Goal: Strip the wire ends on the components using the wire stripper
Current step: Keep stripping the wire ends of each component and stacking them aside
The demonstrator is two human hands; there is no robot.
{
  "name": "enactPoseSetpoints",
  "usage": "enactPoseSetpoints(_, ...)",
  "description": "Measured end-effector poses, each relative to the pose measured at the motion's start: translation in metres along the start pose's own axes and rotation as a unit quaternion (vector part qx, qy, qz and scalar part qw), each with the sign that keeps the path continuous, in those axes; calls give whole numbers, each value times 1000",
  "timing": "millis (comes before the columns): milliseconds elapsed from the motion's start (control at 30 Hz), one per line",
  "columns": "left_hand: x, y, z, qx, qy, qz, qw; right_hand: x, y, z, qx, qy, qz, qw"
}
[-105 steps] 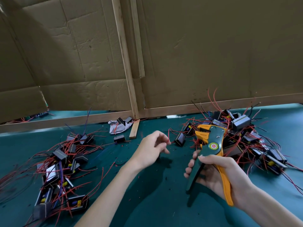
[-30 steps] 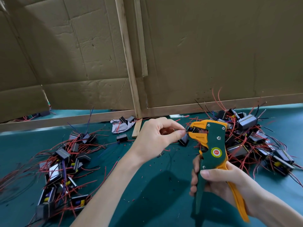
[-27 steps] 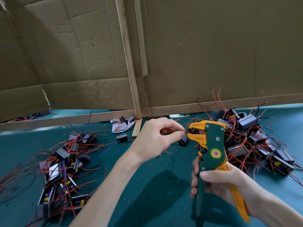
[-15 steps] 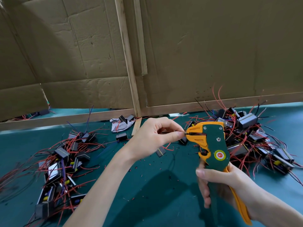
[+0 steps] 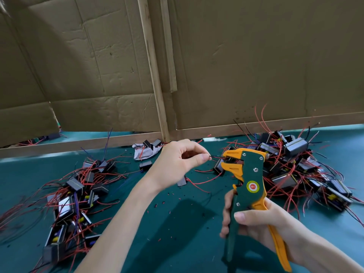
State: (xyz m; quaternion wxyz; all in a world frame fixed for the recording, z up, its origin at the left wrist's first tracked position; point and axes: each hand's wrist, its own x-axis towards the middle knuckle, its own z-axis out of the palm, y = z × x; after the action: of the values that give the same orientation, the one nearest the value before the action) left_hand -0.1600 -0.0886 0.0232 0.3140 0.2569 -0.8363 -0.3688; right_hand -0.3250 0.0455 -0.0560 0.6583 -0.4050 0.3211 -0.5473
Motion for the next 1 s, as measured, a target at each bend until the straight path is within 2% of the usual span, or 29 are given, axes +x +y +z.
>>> enactPoseSetpoints(167, 15, 9, 2, 58, 118, 52, 990, 4, 0, -2, 37, 71, 37, 996)
enactPoseSetpoints(300, 49, 36, 33, 42, 213, 107, 970, 5, 2, -9, 39, 85, 47, 995)
enactPoseSetpoints(533, 98, 71, 112, -20, 232, 197, 952, 6, 1, -14, 113, 131, 1, 985)
enactPoseSetpoints(700, 106, 73, 121, 19, 261, 225, 939, 3, -11, -11, 191, 154, -79, 966)
enactPoseSetpoints(767, 114, 72, 100, 37, 292, 216, 931, 2, -14, -11, 208, 146, -99, 962)
enactPoseSetpoints(833, 122, 63, 72, 34, 308, 175, 935, 0, -16, -12, 196, 138, -115, 964)
enactPoseSetpoints(933, 126, 49, 40, -11, 304, 93, 948, 0, -16, -11, 158, 116, -126, 973)
enactPoseSetpoints(1000, 127, 53, 37, -51, 285, 81, 954, 0, -14, -9, 125, 112, -108, 980)
